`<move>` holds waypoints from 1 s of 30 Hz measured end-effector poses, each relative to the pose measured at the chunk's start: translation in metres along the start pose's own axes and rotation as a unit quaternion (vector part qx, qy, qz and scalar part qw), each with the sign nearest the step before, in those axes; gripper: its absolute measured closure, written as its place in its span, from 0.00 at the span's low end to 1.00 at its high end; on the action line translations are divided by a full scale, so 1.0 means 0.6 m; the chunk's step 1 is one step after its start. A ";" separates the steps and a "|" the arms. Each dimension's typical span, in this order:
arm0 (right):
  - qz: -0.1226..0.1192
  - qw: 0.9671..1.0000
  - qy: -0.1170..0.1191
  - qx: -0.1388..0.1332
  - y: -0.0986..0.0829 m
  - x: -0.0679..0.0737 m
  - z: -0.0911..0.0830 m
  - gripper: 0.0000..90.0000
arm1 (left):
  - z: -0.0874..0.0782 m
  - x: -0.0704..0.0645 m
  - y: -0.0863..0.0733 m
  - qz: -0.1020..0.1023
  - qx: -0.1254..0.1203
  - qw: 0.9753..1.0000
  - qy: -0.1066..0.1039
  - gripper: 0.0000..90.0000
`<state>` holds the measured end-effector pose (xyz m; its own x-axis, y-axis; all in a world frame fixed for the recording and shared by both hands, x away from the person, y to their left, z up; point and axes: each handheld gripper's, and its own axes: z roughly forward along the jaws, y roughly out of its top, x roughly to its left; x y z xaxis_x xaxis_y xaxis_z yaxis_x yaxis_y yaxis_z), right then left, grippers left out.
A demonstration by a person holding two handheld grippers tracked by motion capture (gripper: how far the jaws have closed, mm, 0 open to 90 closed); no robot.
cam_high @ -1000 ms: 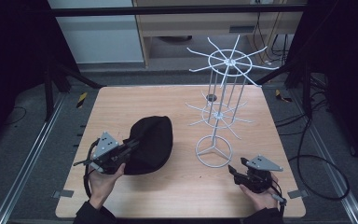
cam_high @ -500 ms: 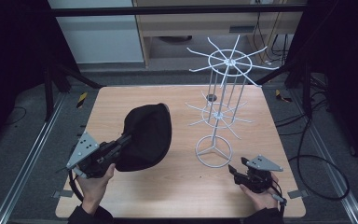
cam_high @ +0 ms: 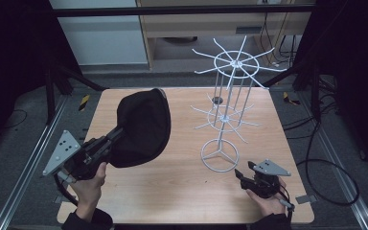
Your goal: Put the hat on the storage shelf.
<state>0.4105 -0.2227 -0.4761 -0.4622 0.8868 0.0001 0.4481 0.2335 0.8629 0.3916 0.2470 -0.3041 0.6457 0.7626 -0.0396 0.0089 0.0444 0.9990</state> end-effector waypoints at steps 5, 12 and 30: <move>0.000 1.000 -0.002 -0.003 -0.001 -0.001 -0.001 0.44 | 0.000 0.002 0.017 -0.006 -0.023 1.000 -0.009 0.96; -0.002 1.000 -0.004 -0.003 -0.001 -0.001 -0.001 0.44 | 0.003 -0.009 0.039 -0.006 -0.051 0.998 -0.024 0.96; -0.002 1.000 -0.004 -0.002 -0.002 -0.002 0.000 0.44 | 0.018 -0.042 0.086 0.002 -0.091 0.994 -0.060 0.96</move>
<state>0.4108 -0.2239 -0.4771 -0.4581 0.8889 -0.0076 0.4435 0.2359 0.8647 0.3840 0.2229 -0.2512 0.7326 0.6803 -0.0220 -0.1250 0.1663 0.9781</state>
